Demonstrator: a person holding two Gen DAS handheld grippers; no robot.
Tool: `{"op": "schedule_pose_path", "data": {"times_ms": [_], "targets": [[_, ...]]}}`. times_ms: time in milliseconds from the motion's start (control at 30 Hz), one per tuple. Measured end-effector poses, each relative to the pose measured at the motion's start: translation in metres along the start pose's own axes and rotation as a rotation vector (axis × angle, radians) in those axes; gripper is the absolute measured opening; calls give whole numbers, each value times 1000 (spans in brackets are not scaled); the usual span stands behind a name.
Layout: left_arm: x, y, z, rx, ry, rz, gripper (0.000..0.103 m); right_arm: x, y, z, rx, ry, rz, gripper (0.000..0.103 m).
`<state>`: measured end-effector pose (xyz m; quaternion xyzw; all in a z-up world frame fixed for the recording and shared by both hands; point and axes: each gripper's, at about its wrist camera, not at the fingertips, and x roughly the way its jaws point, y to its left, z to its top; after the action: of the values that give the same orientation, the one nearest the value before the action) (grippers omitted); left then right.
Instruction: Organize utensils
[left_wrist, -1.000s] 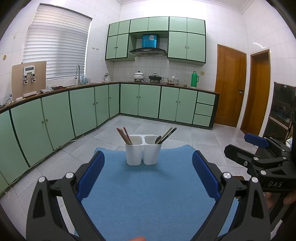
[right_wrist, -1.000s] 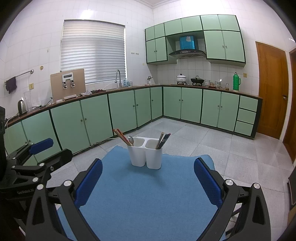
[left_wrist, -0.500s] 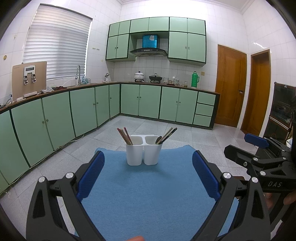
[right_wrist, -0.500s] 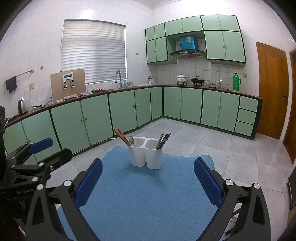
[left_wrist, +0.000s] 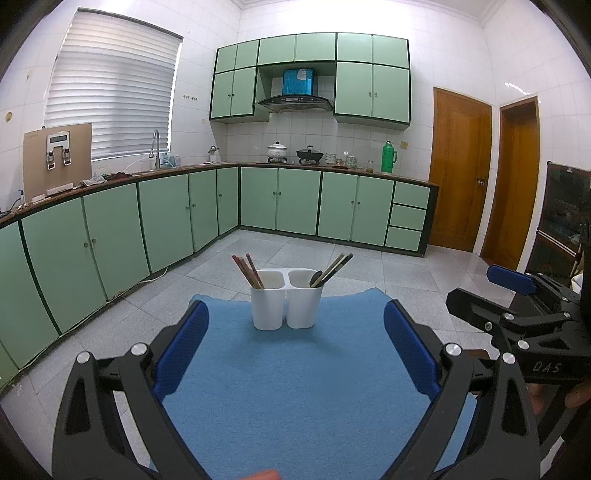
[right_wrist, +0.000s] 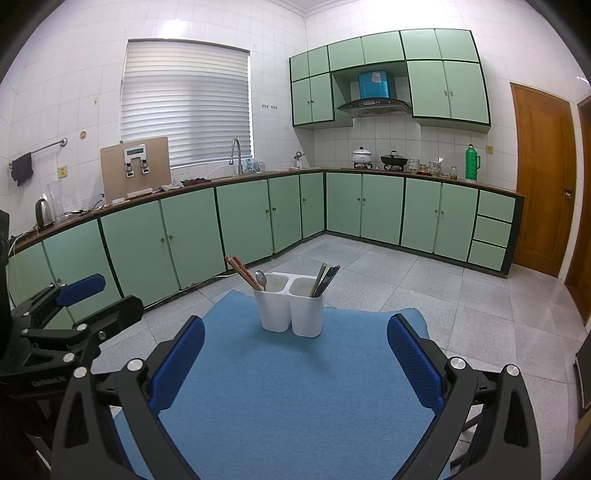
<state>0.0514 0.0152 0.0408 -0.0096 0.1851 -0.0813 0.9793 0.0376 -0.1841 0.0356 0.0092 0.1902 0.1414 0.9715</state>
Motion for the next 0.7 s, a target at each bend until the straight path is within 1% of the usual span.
{"op": "schedule_pose_path", "data": {"times_ms": [700], "targets": [[0, 0, 4, -3, 2, -2, 93, 4, -1, -4, -6, 6, -3, 97]]}}
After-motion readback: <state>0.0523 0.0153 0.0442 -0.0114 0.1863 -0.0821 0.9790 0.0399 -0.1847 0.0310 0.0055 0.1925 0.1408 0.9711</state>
